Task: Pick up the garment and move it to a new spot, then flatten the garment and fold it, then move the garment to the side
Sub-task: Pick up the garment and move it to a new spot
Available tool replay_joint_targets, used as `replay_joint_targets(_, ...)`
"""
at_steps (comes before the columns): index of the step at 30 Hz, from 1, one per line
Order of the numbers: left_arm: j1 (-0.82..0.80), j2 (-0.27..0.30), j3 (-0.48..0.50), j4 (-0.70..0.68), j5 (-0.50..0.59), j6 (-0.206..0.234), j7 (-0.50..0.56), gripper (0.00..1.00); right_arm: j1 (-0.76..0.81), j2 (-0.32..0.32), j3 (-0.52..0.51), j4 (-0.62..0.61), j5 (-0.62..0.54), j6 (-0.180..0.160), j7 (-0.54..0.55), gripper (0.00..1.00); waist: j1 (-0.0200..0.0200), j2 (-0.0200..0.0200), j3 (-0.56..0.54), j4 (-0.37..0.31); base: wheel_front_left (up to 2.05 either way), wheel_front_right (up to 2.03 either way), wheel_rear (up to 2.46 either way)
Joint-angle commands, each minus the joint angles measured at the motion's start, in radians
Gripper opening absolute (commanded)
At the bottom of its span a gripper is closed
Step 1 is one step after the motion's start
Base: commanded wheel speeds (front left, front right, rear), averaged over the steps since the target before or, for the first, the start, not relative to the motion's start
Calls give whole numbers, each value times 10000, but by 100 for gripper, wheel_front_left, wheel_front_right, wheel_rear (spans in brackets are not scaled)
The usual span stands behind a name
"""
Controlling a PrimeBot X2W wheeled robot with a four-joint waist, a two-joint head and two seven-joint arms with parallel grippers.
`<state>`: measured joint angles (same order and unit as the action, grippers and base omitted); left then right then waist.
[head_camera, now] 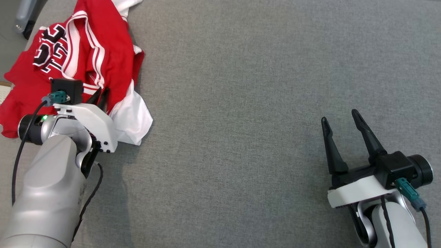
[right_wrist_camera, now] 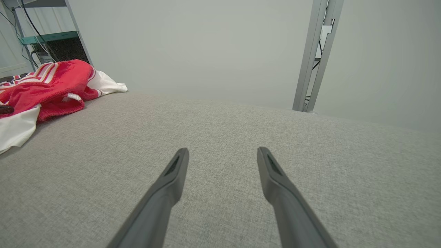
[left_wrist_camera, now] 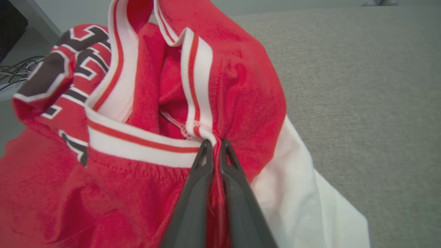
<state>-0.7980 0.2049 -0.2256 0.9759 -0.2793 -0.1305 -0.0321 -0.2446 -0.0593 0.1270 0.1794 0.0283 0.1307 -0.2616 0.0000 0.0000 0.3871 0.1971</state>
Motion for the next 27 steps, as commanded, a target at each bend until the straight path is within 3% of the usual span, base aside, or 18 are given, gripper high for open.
replay_joint_targets(1, -121, 142, -80, 156, -134, 2, -83, 0, 96, 3, -67, 11, 53, 2, -53, 100, 0, 0, -155, 45, 0, 0, 0)
replay_joint_targets(7, -391, 196, -339, 293, -610, 2, -888, 0, 64, 24, -138, -26, 50, 2, -53, 100, 0, 0, -416, 102, 0, 0, 0)
replay_joint_targets(14, -8, 70, -1062, -1108, -1448, 2, -1611, 0, 245, 60, -277, -29, 221, 2, -53, 100, 0, 0, -765, 96, 0, 0, 0)
replay_joint_targets(20, 582, 18, -1912, -3667, -2014, 0, -1465, 0, 573, 64, -264, 27, 576, 2, -53, 100, 0, 0, -1344, -161, 0, 0, 0)
replay_joint_targets(27, 1327, -201, -2565, -7645, -2597, 56, -308, 0, 642, 65, -25, -31, 1003, 2, -53, 100, 0, 0, -1990, -1305, 0, 0, 0)
